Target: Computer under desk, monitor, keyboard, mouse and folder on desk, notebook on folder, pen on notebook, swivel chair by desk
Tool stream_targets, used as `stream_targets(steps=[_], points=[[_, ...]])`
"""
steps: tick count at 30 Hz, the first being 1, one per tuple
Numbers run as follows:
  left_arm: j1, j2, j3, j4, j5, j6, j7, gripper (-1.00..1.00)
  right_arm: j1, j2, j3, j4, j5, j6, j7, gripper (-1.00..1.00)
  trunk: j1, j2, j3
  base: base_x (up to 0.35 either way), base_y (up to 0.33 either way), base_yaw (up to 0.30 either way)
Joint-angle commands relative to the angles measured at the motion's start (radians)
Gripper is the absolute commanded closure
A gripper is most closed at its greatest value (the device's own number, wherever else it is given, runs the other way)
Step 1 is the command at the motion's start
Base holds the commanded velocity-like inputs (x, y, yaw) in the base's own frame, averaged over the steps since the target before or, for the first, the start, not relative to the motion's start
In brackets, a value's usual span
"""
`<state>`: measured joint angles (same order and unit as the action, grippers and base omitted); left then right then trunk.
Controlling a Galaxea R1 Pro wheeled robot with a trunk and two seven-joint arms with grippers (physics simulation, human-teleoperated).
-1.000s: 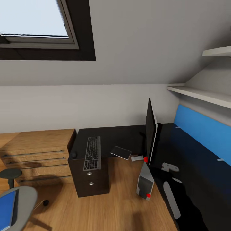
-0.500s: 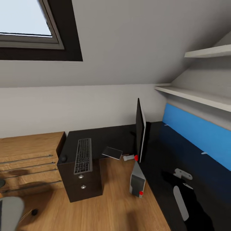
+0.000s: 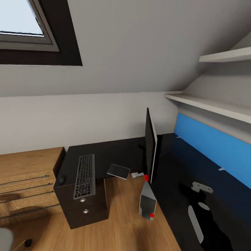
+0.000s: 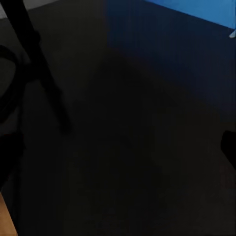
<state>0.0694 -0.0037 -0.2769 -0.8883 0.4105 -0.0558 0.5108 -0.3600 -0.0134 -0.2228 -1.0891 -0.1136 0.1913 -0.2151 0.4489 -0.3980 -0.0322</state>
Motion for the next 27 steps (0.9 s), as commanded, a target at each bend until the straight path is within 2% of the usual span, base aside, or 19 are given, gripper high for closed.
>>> stream_targets(steps=[1, 7, 8, 9, 15, 27], points=[[0.0, 0.001, -0.003, -0.001, 0.01, -0.006, 0.005, -1.0, -0.001, 0.0, 0.002, -0.002, -0.008, 0.001, -0.005, -1.0, 0.001, -0.002, -0.002, 0.282, 0.035, -0.001], [0.0, 0.001, -0.004, 0.0, 0.011, -0.006, 0.003, -1.0, -0.001, 0.003, 0.005, -0.001, -0.006, -0.006, -0.004, -1.0, 0.001, -0.002, -0.002, 0.306, 0.012, 0.0], [0.0, 0.001, -0.004, 0.0, 0.011, -0.006, 0.003, -1.0, -0.001, 0.004, 0.011, -0.001, -0.006, -0.007, -0.004, -1.0, 0.001, -0.002, -0.002, 0.317, 0.002, 0.0], [0.0, 0.001, -0.004, -0.001, 0.01, -0.009, 0.003, -1.0, -0.001, 0.004, 0.044, -0.002, -0.006, -0.007, -0.005, -1.0, 0.001, -0.002, -0.002, 0.32, 0.0, 0.042], [0.0, 0.001, -0.004, 0.0, 0.012, -0.022, 0.003, -1.0, -0.001, 0.004, 0.068, -0.001, -0.006, -0.007, -0.006, -1.0, 0.001, -0.002, -0.002, 0.269, 0.0, 0.112], [0.0, -0.001, -0.004, 0.0, 0.013, -0.025, 0.003, -1.0, -0.001, 0.004, 0.075, 0.0, -0.006, -0.007, -0.006, -1.0, 0.001, -0.002, -0.002, 0.035, 0.0, 0.243]])
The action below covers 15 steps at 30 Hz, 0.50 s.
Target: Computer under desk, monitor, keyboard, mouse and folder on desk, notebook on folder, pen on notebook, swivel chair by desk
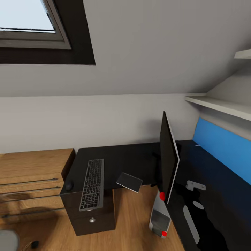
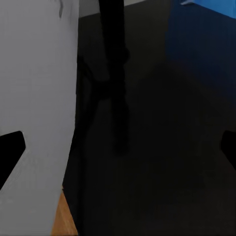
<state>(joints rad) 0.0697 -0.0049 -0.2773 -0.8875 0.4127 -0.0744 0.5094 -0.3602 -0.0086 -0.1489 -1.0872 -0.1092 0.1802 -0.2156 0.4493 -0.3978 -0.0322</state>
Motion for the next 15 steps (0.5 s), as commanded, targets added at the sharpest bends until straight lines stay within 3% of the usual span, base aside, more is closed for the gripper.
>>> stream_targets(steps=[1, 11, 15], points=[[-0.001, 0.001, -0.003, -0.001, 0.011, -0.007, 0.004, -1.0, 0.0, -0.001, 0.002, -0.002, -0.01, 0.004, -0.005, -1.0, 0.001, -0.002, -0.002, 0.003, 0.0, 0.261], [-0.001, 0.001, -0.003, -0.001, 0.011, -0.007, 0.004, -1.0, 0.0, -0.001, 0.002, -0.002, -0.01, 0.004, -0.005, -1.0, 0.001, -0.002, -0.002, 0.0, 0.0, 0.259], [-0.001, 0.002, -0.003, -0.001, 0.011, -0.007, 0.004, -1.0, 0.0, -0.001, 0.002, -0.002, -0.01, 0.004, -0.005, -1.0, 0.001, -0.002, -0.002, 0.0, 0.0, 0.123]])
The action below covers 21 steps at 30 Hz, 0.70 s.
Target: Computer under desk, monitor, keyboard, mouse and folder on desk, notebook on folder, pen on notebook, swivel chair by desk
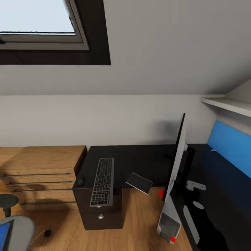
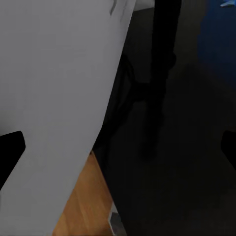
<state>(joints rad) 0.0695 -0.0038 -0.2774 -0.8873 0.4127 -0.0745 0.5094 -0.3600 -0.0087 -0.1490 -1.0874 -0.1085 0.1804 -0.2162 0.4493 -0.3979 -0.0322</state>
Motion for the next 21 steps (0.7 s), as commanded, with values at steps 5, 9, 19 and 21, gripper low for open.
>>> stream_targets(steps=[5, 9, 19, 21], points=[[0.0, 0.001, -0.003, -0.001, 0.011, -0.007, 0.004, -1.0, 0.0, 0.0, 0.0, -0.002, -0.013, 0.004, -0.005, -1.0, 0.001, -0.002, -0.002, 0.0, 0.0, 0.026], [0.0, 0.0, -0.003, -0.001, 0.011, -0.007, 0.004, -1.0, 0.0, -0.002, -0.002, -0.003, -0.014, 0.004, 0.0, -1.0, 0.001, -0.002, -0.002, 0.0, 0.0, 0.0], [0.0, -0.001, -0.003, -0.001, 0.011, -0.007, 0.004, -1.0, 0.0, -0.002, -0.003, -0.003, -0.018, 0.004, -0.001, -1.0, 0.001, -0.002, -0.002, 0.0, 0.0, 0.0], [0.0, -0.001, -0.003, -0.001, 0.011, -0.007, 0.004, -1.0, 0.0, -0.002, -0.003, -0.003, -0.019, 0.004, -0.001, -1.0, 0.001, -0.002, -0.002, 0.0, 0.0, 0.0]])
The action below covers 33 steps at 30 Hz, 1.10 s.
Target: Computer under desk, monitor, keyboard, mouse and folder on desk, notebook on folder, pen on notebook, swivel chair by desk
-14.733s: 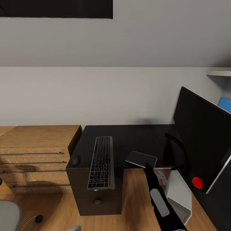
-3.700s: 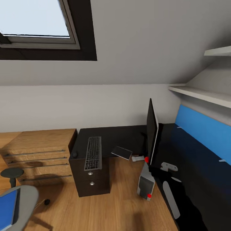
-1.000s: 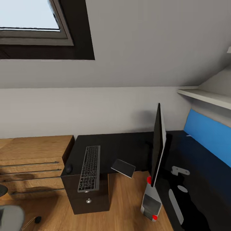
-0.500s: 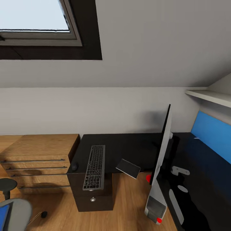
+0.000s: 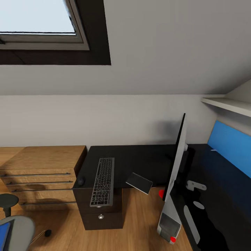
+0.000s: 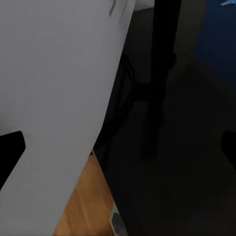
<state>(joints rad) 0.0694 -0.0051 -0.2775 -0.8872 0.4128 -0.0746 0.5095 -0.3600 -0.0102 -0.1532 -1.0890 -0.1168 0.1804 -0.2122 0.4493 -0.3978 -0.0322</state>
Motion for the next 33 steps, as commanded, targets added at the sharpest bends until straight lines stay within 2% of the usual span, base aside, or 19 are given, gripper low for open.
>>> stream_targets(steps=[1, 16, 23, 33], points=[[0.0, 0.001, -0.003, -0.001, 0.011, -0.007, 0.004, -1.0, -0.001, 0.0, 0.002, -0.002, -0.01, 0.004, -0.005, -1.0, 0.001, -0.002, -0.002, 0.0, 0.0, 0.0], [0.0, 0.001, -0.004, -0.001, 0.009, -0.007, 0.004, -1.0, -0.001, -0.002, 0.001, -0.002, -0.01, 0.004, -0.006, -1.0, 0.001, -0.002, -0.002, 0.0, 0.0, 0.0], [0.0, 0.001, -0.005, -0.001, 0.009, -0.007, 0.004, -1.0, -0.001, -0.001, 0.002, -0.002, -0.009, 0.004, -0.006, -1.0, 0.001, -0.002, -0.002, 0.0, 0.0, 0.147], [0.0, 0.001, -0.005, -0.001, 0.009, -0.007, 0.004, -1.0, -0.001, 0.0, 0.001, -0.002, -0.01, 0.004, -0.007, -1.0, 0.001, -0.002, -0.002, 0.0, 0.0, 0.017]])
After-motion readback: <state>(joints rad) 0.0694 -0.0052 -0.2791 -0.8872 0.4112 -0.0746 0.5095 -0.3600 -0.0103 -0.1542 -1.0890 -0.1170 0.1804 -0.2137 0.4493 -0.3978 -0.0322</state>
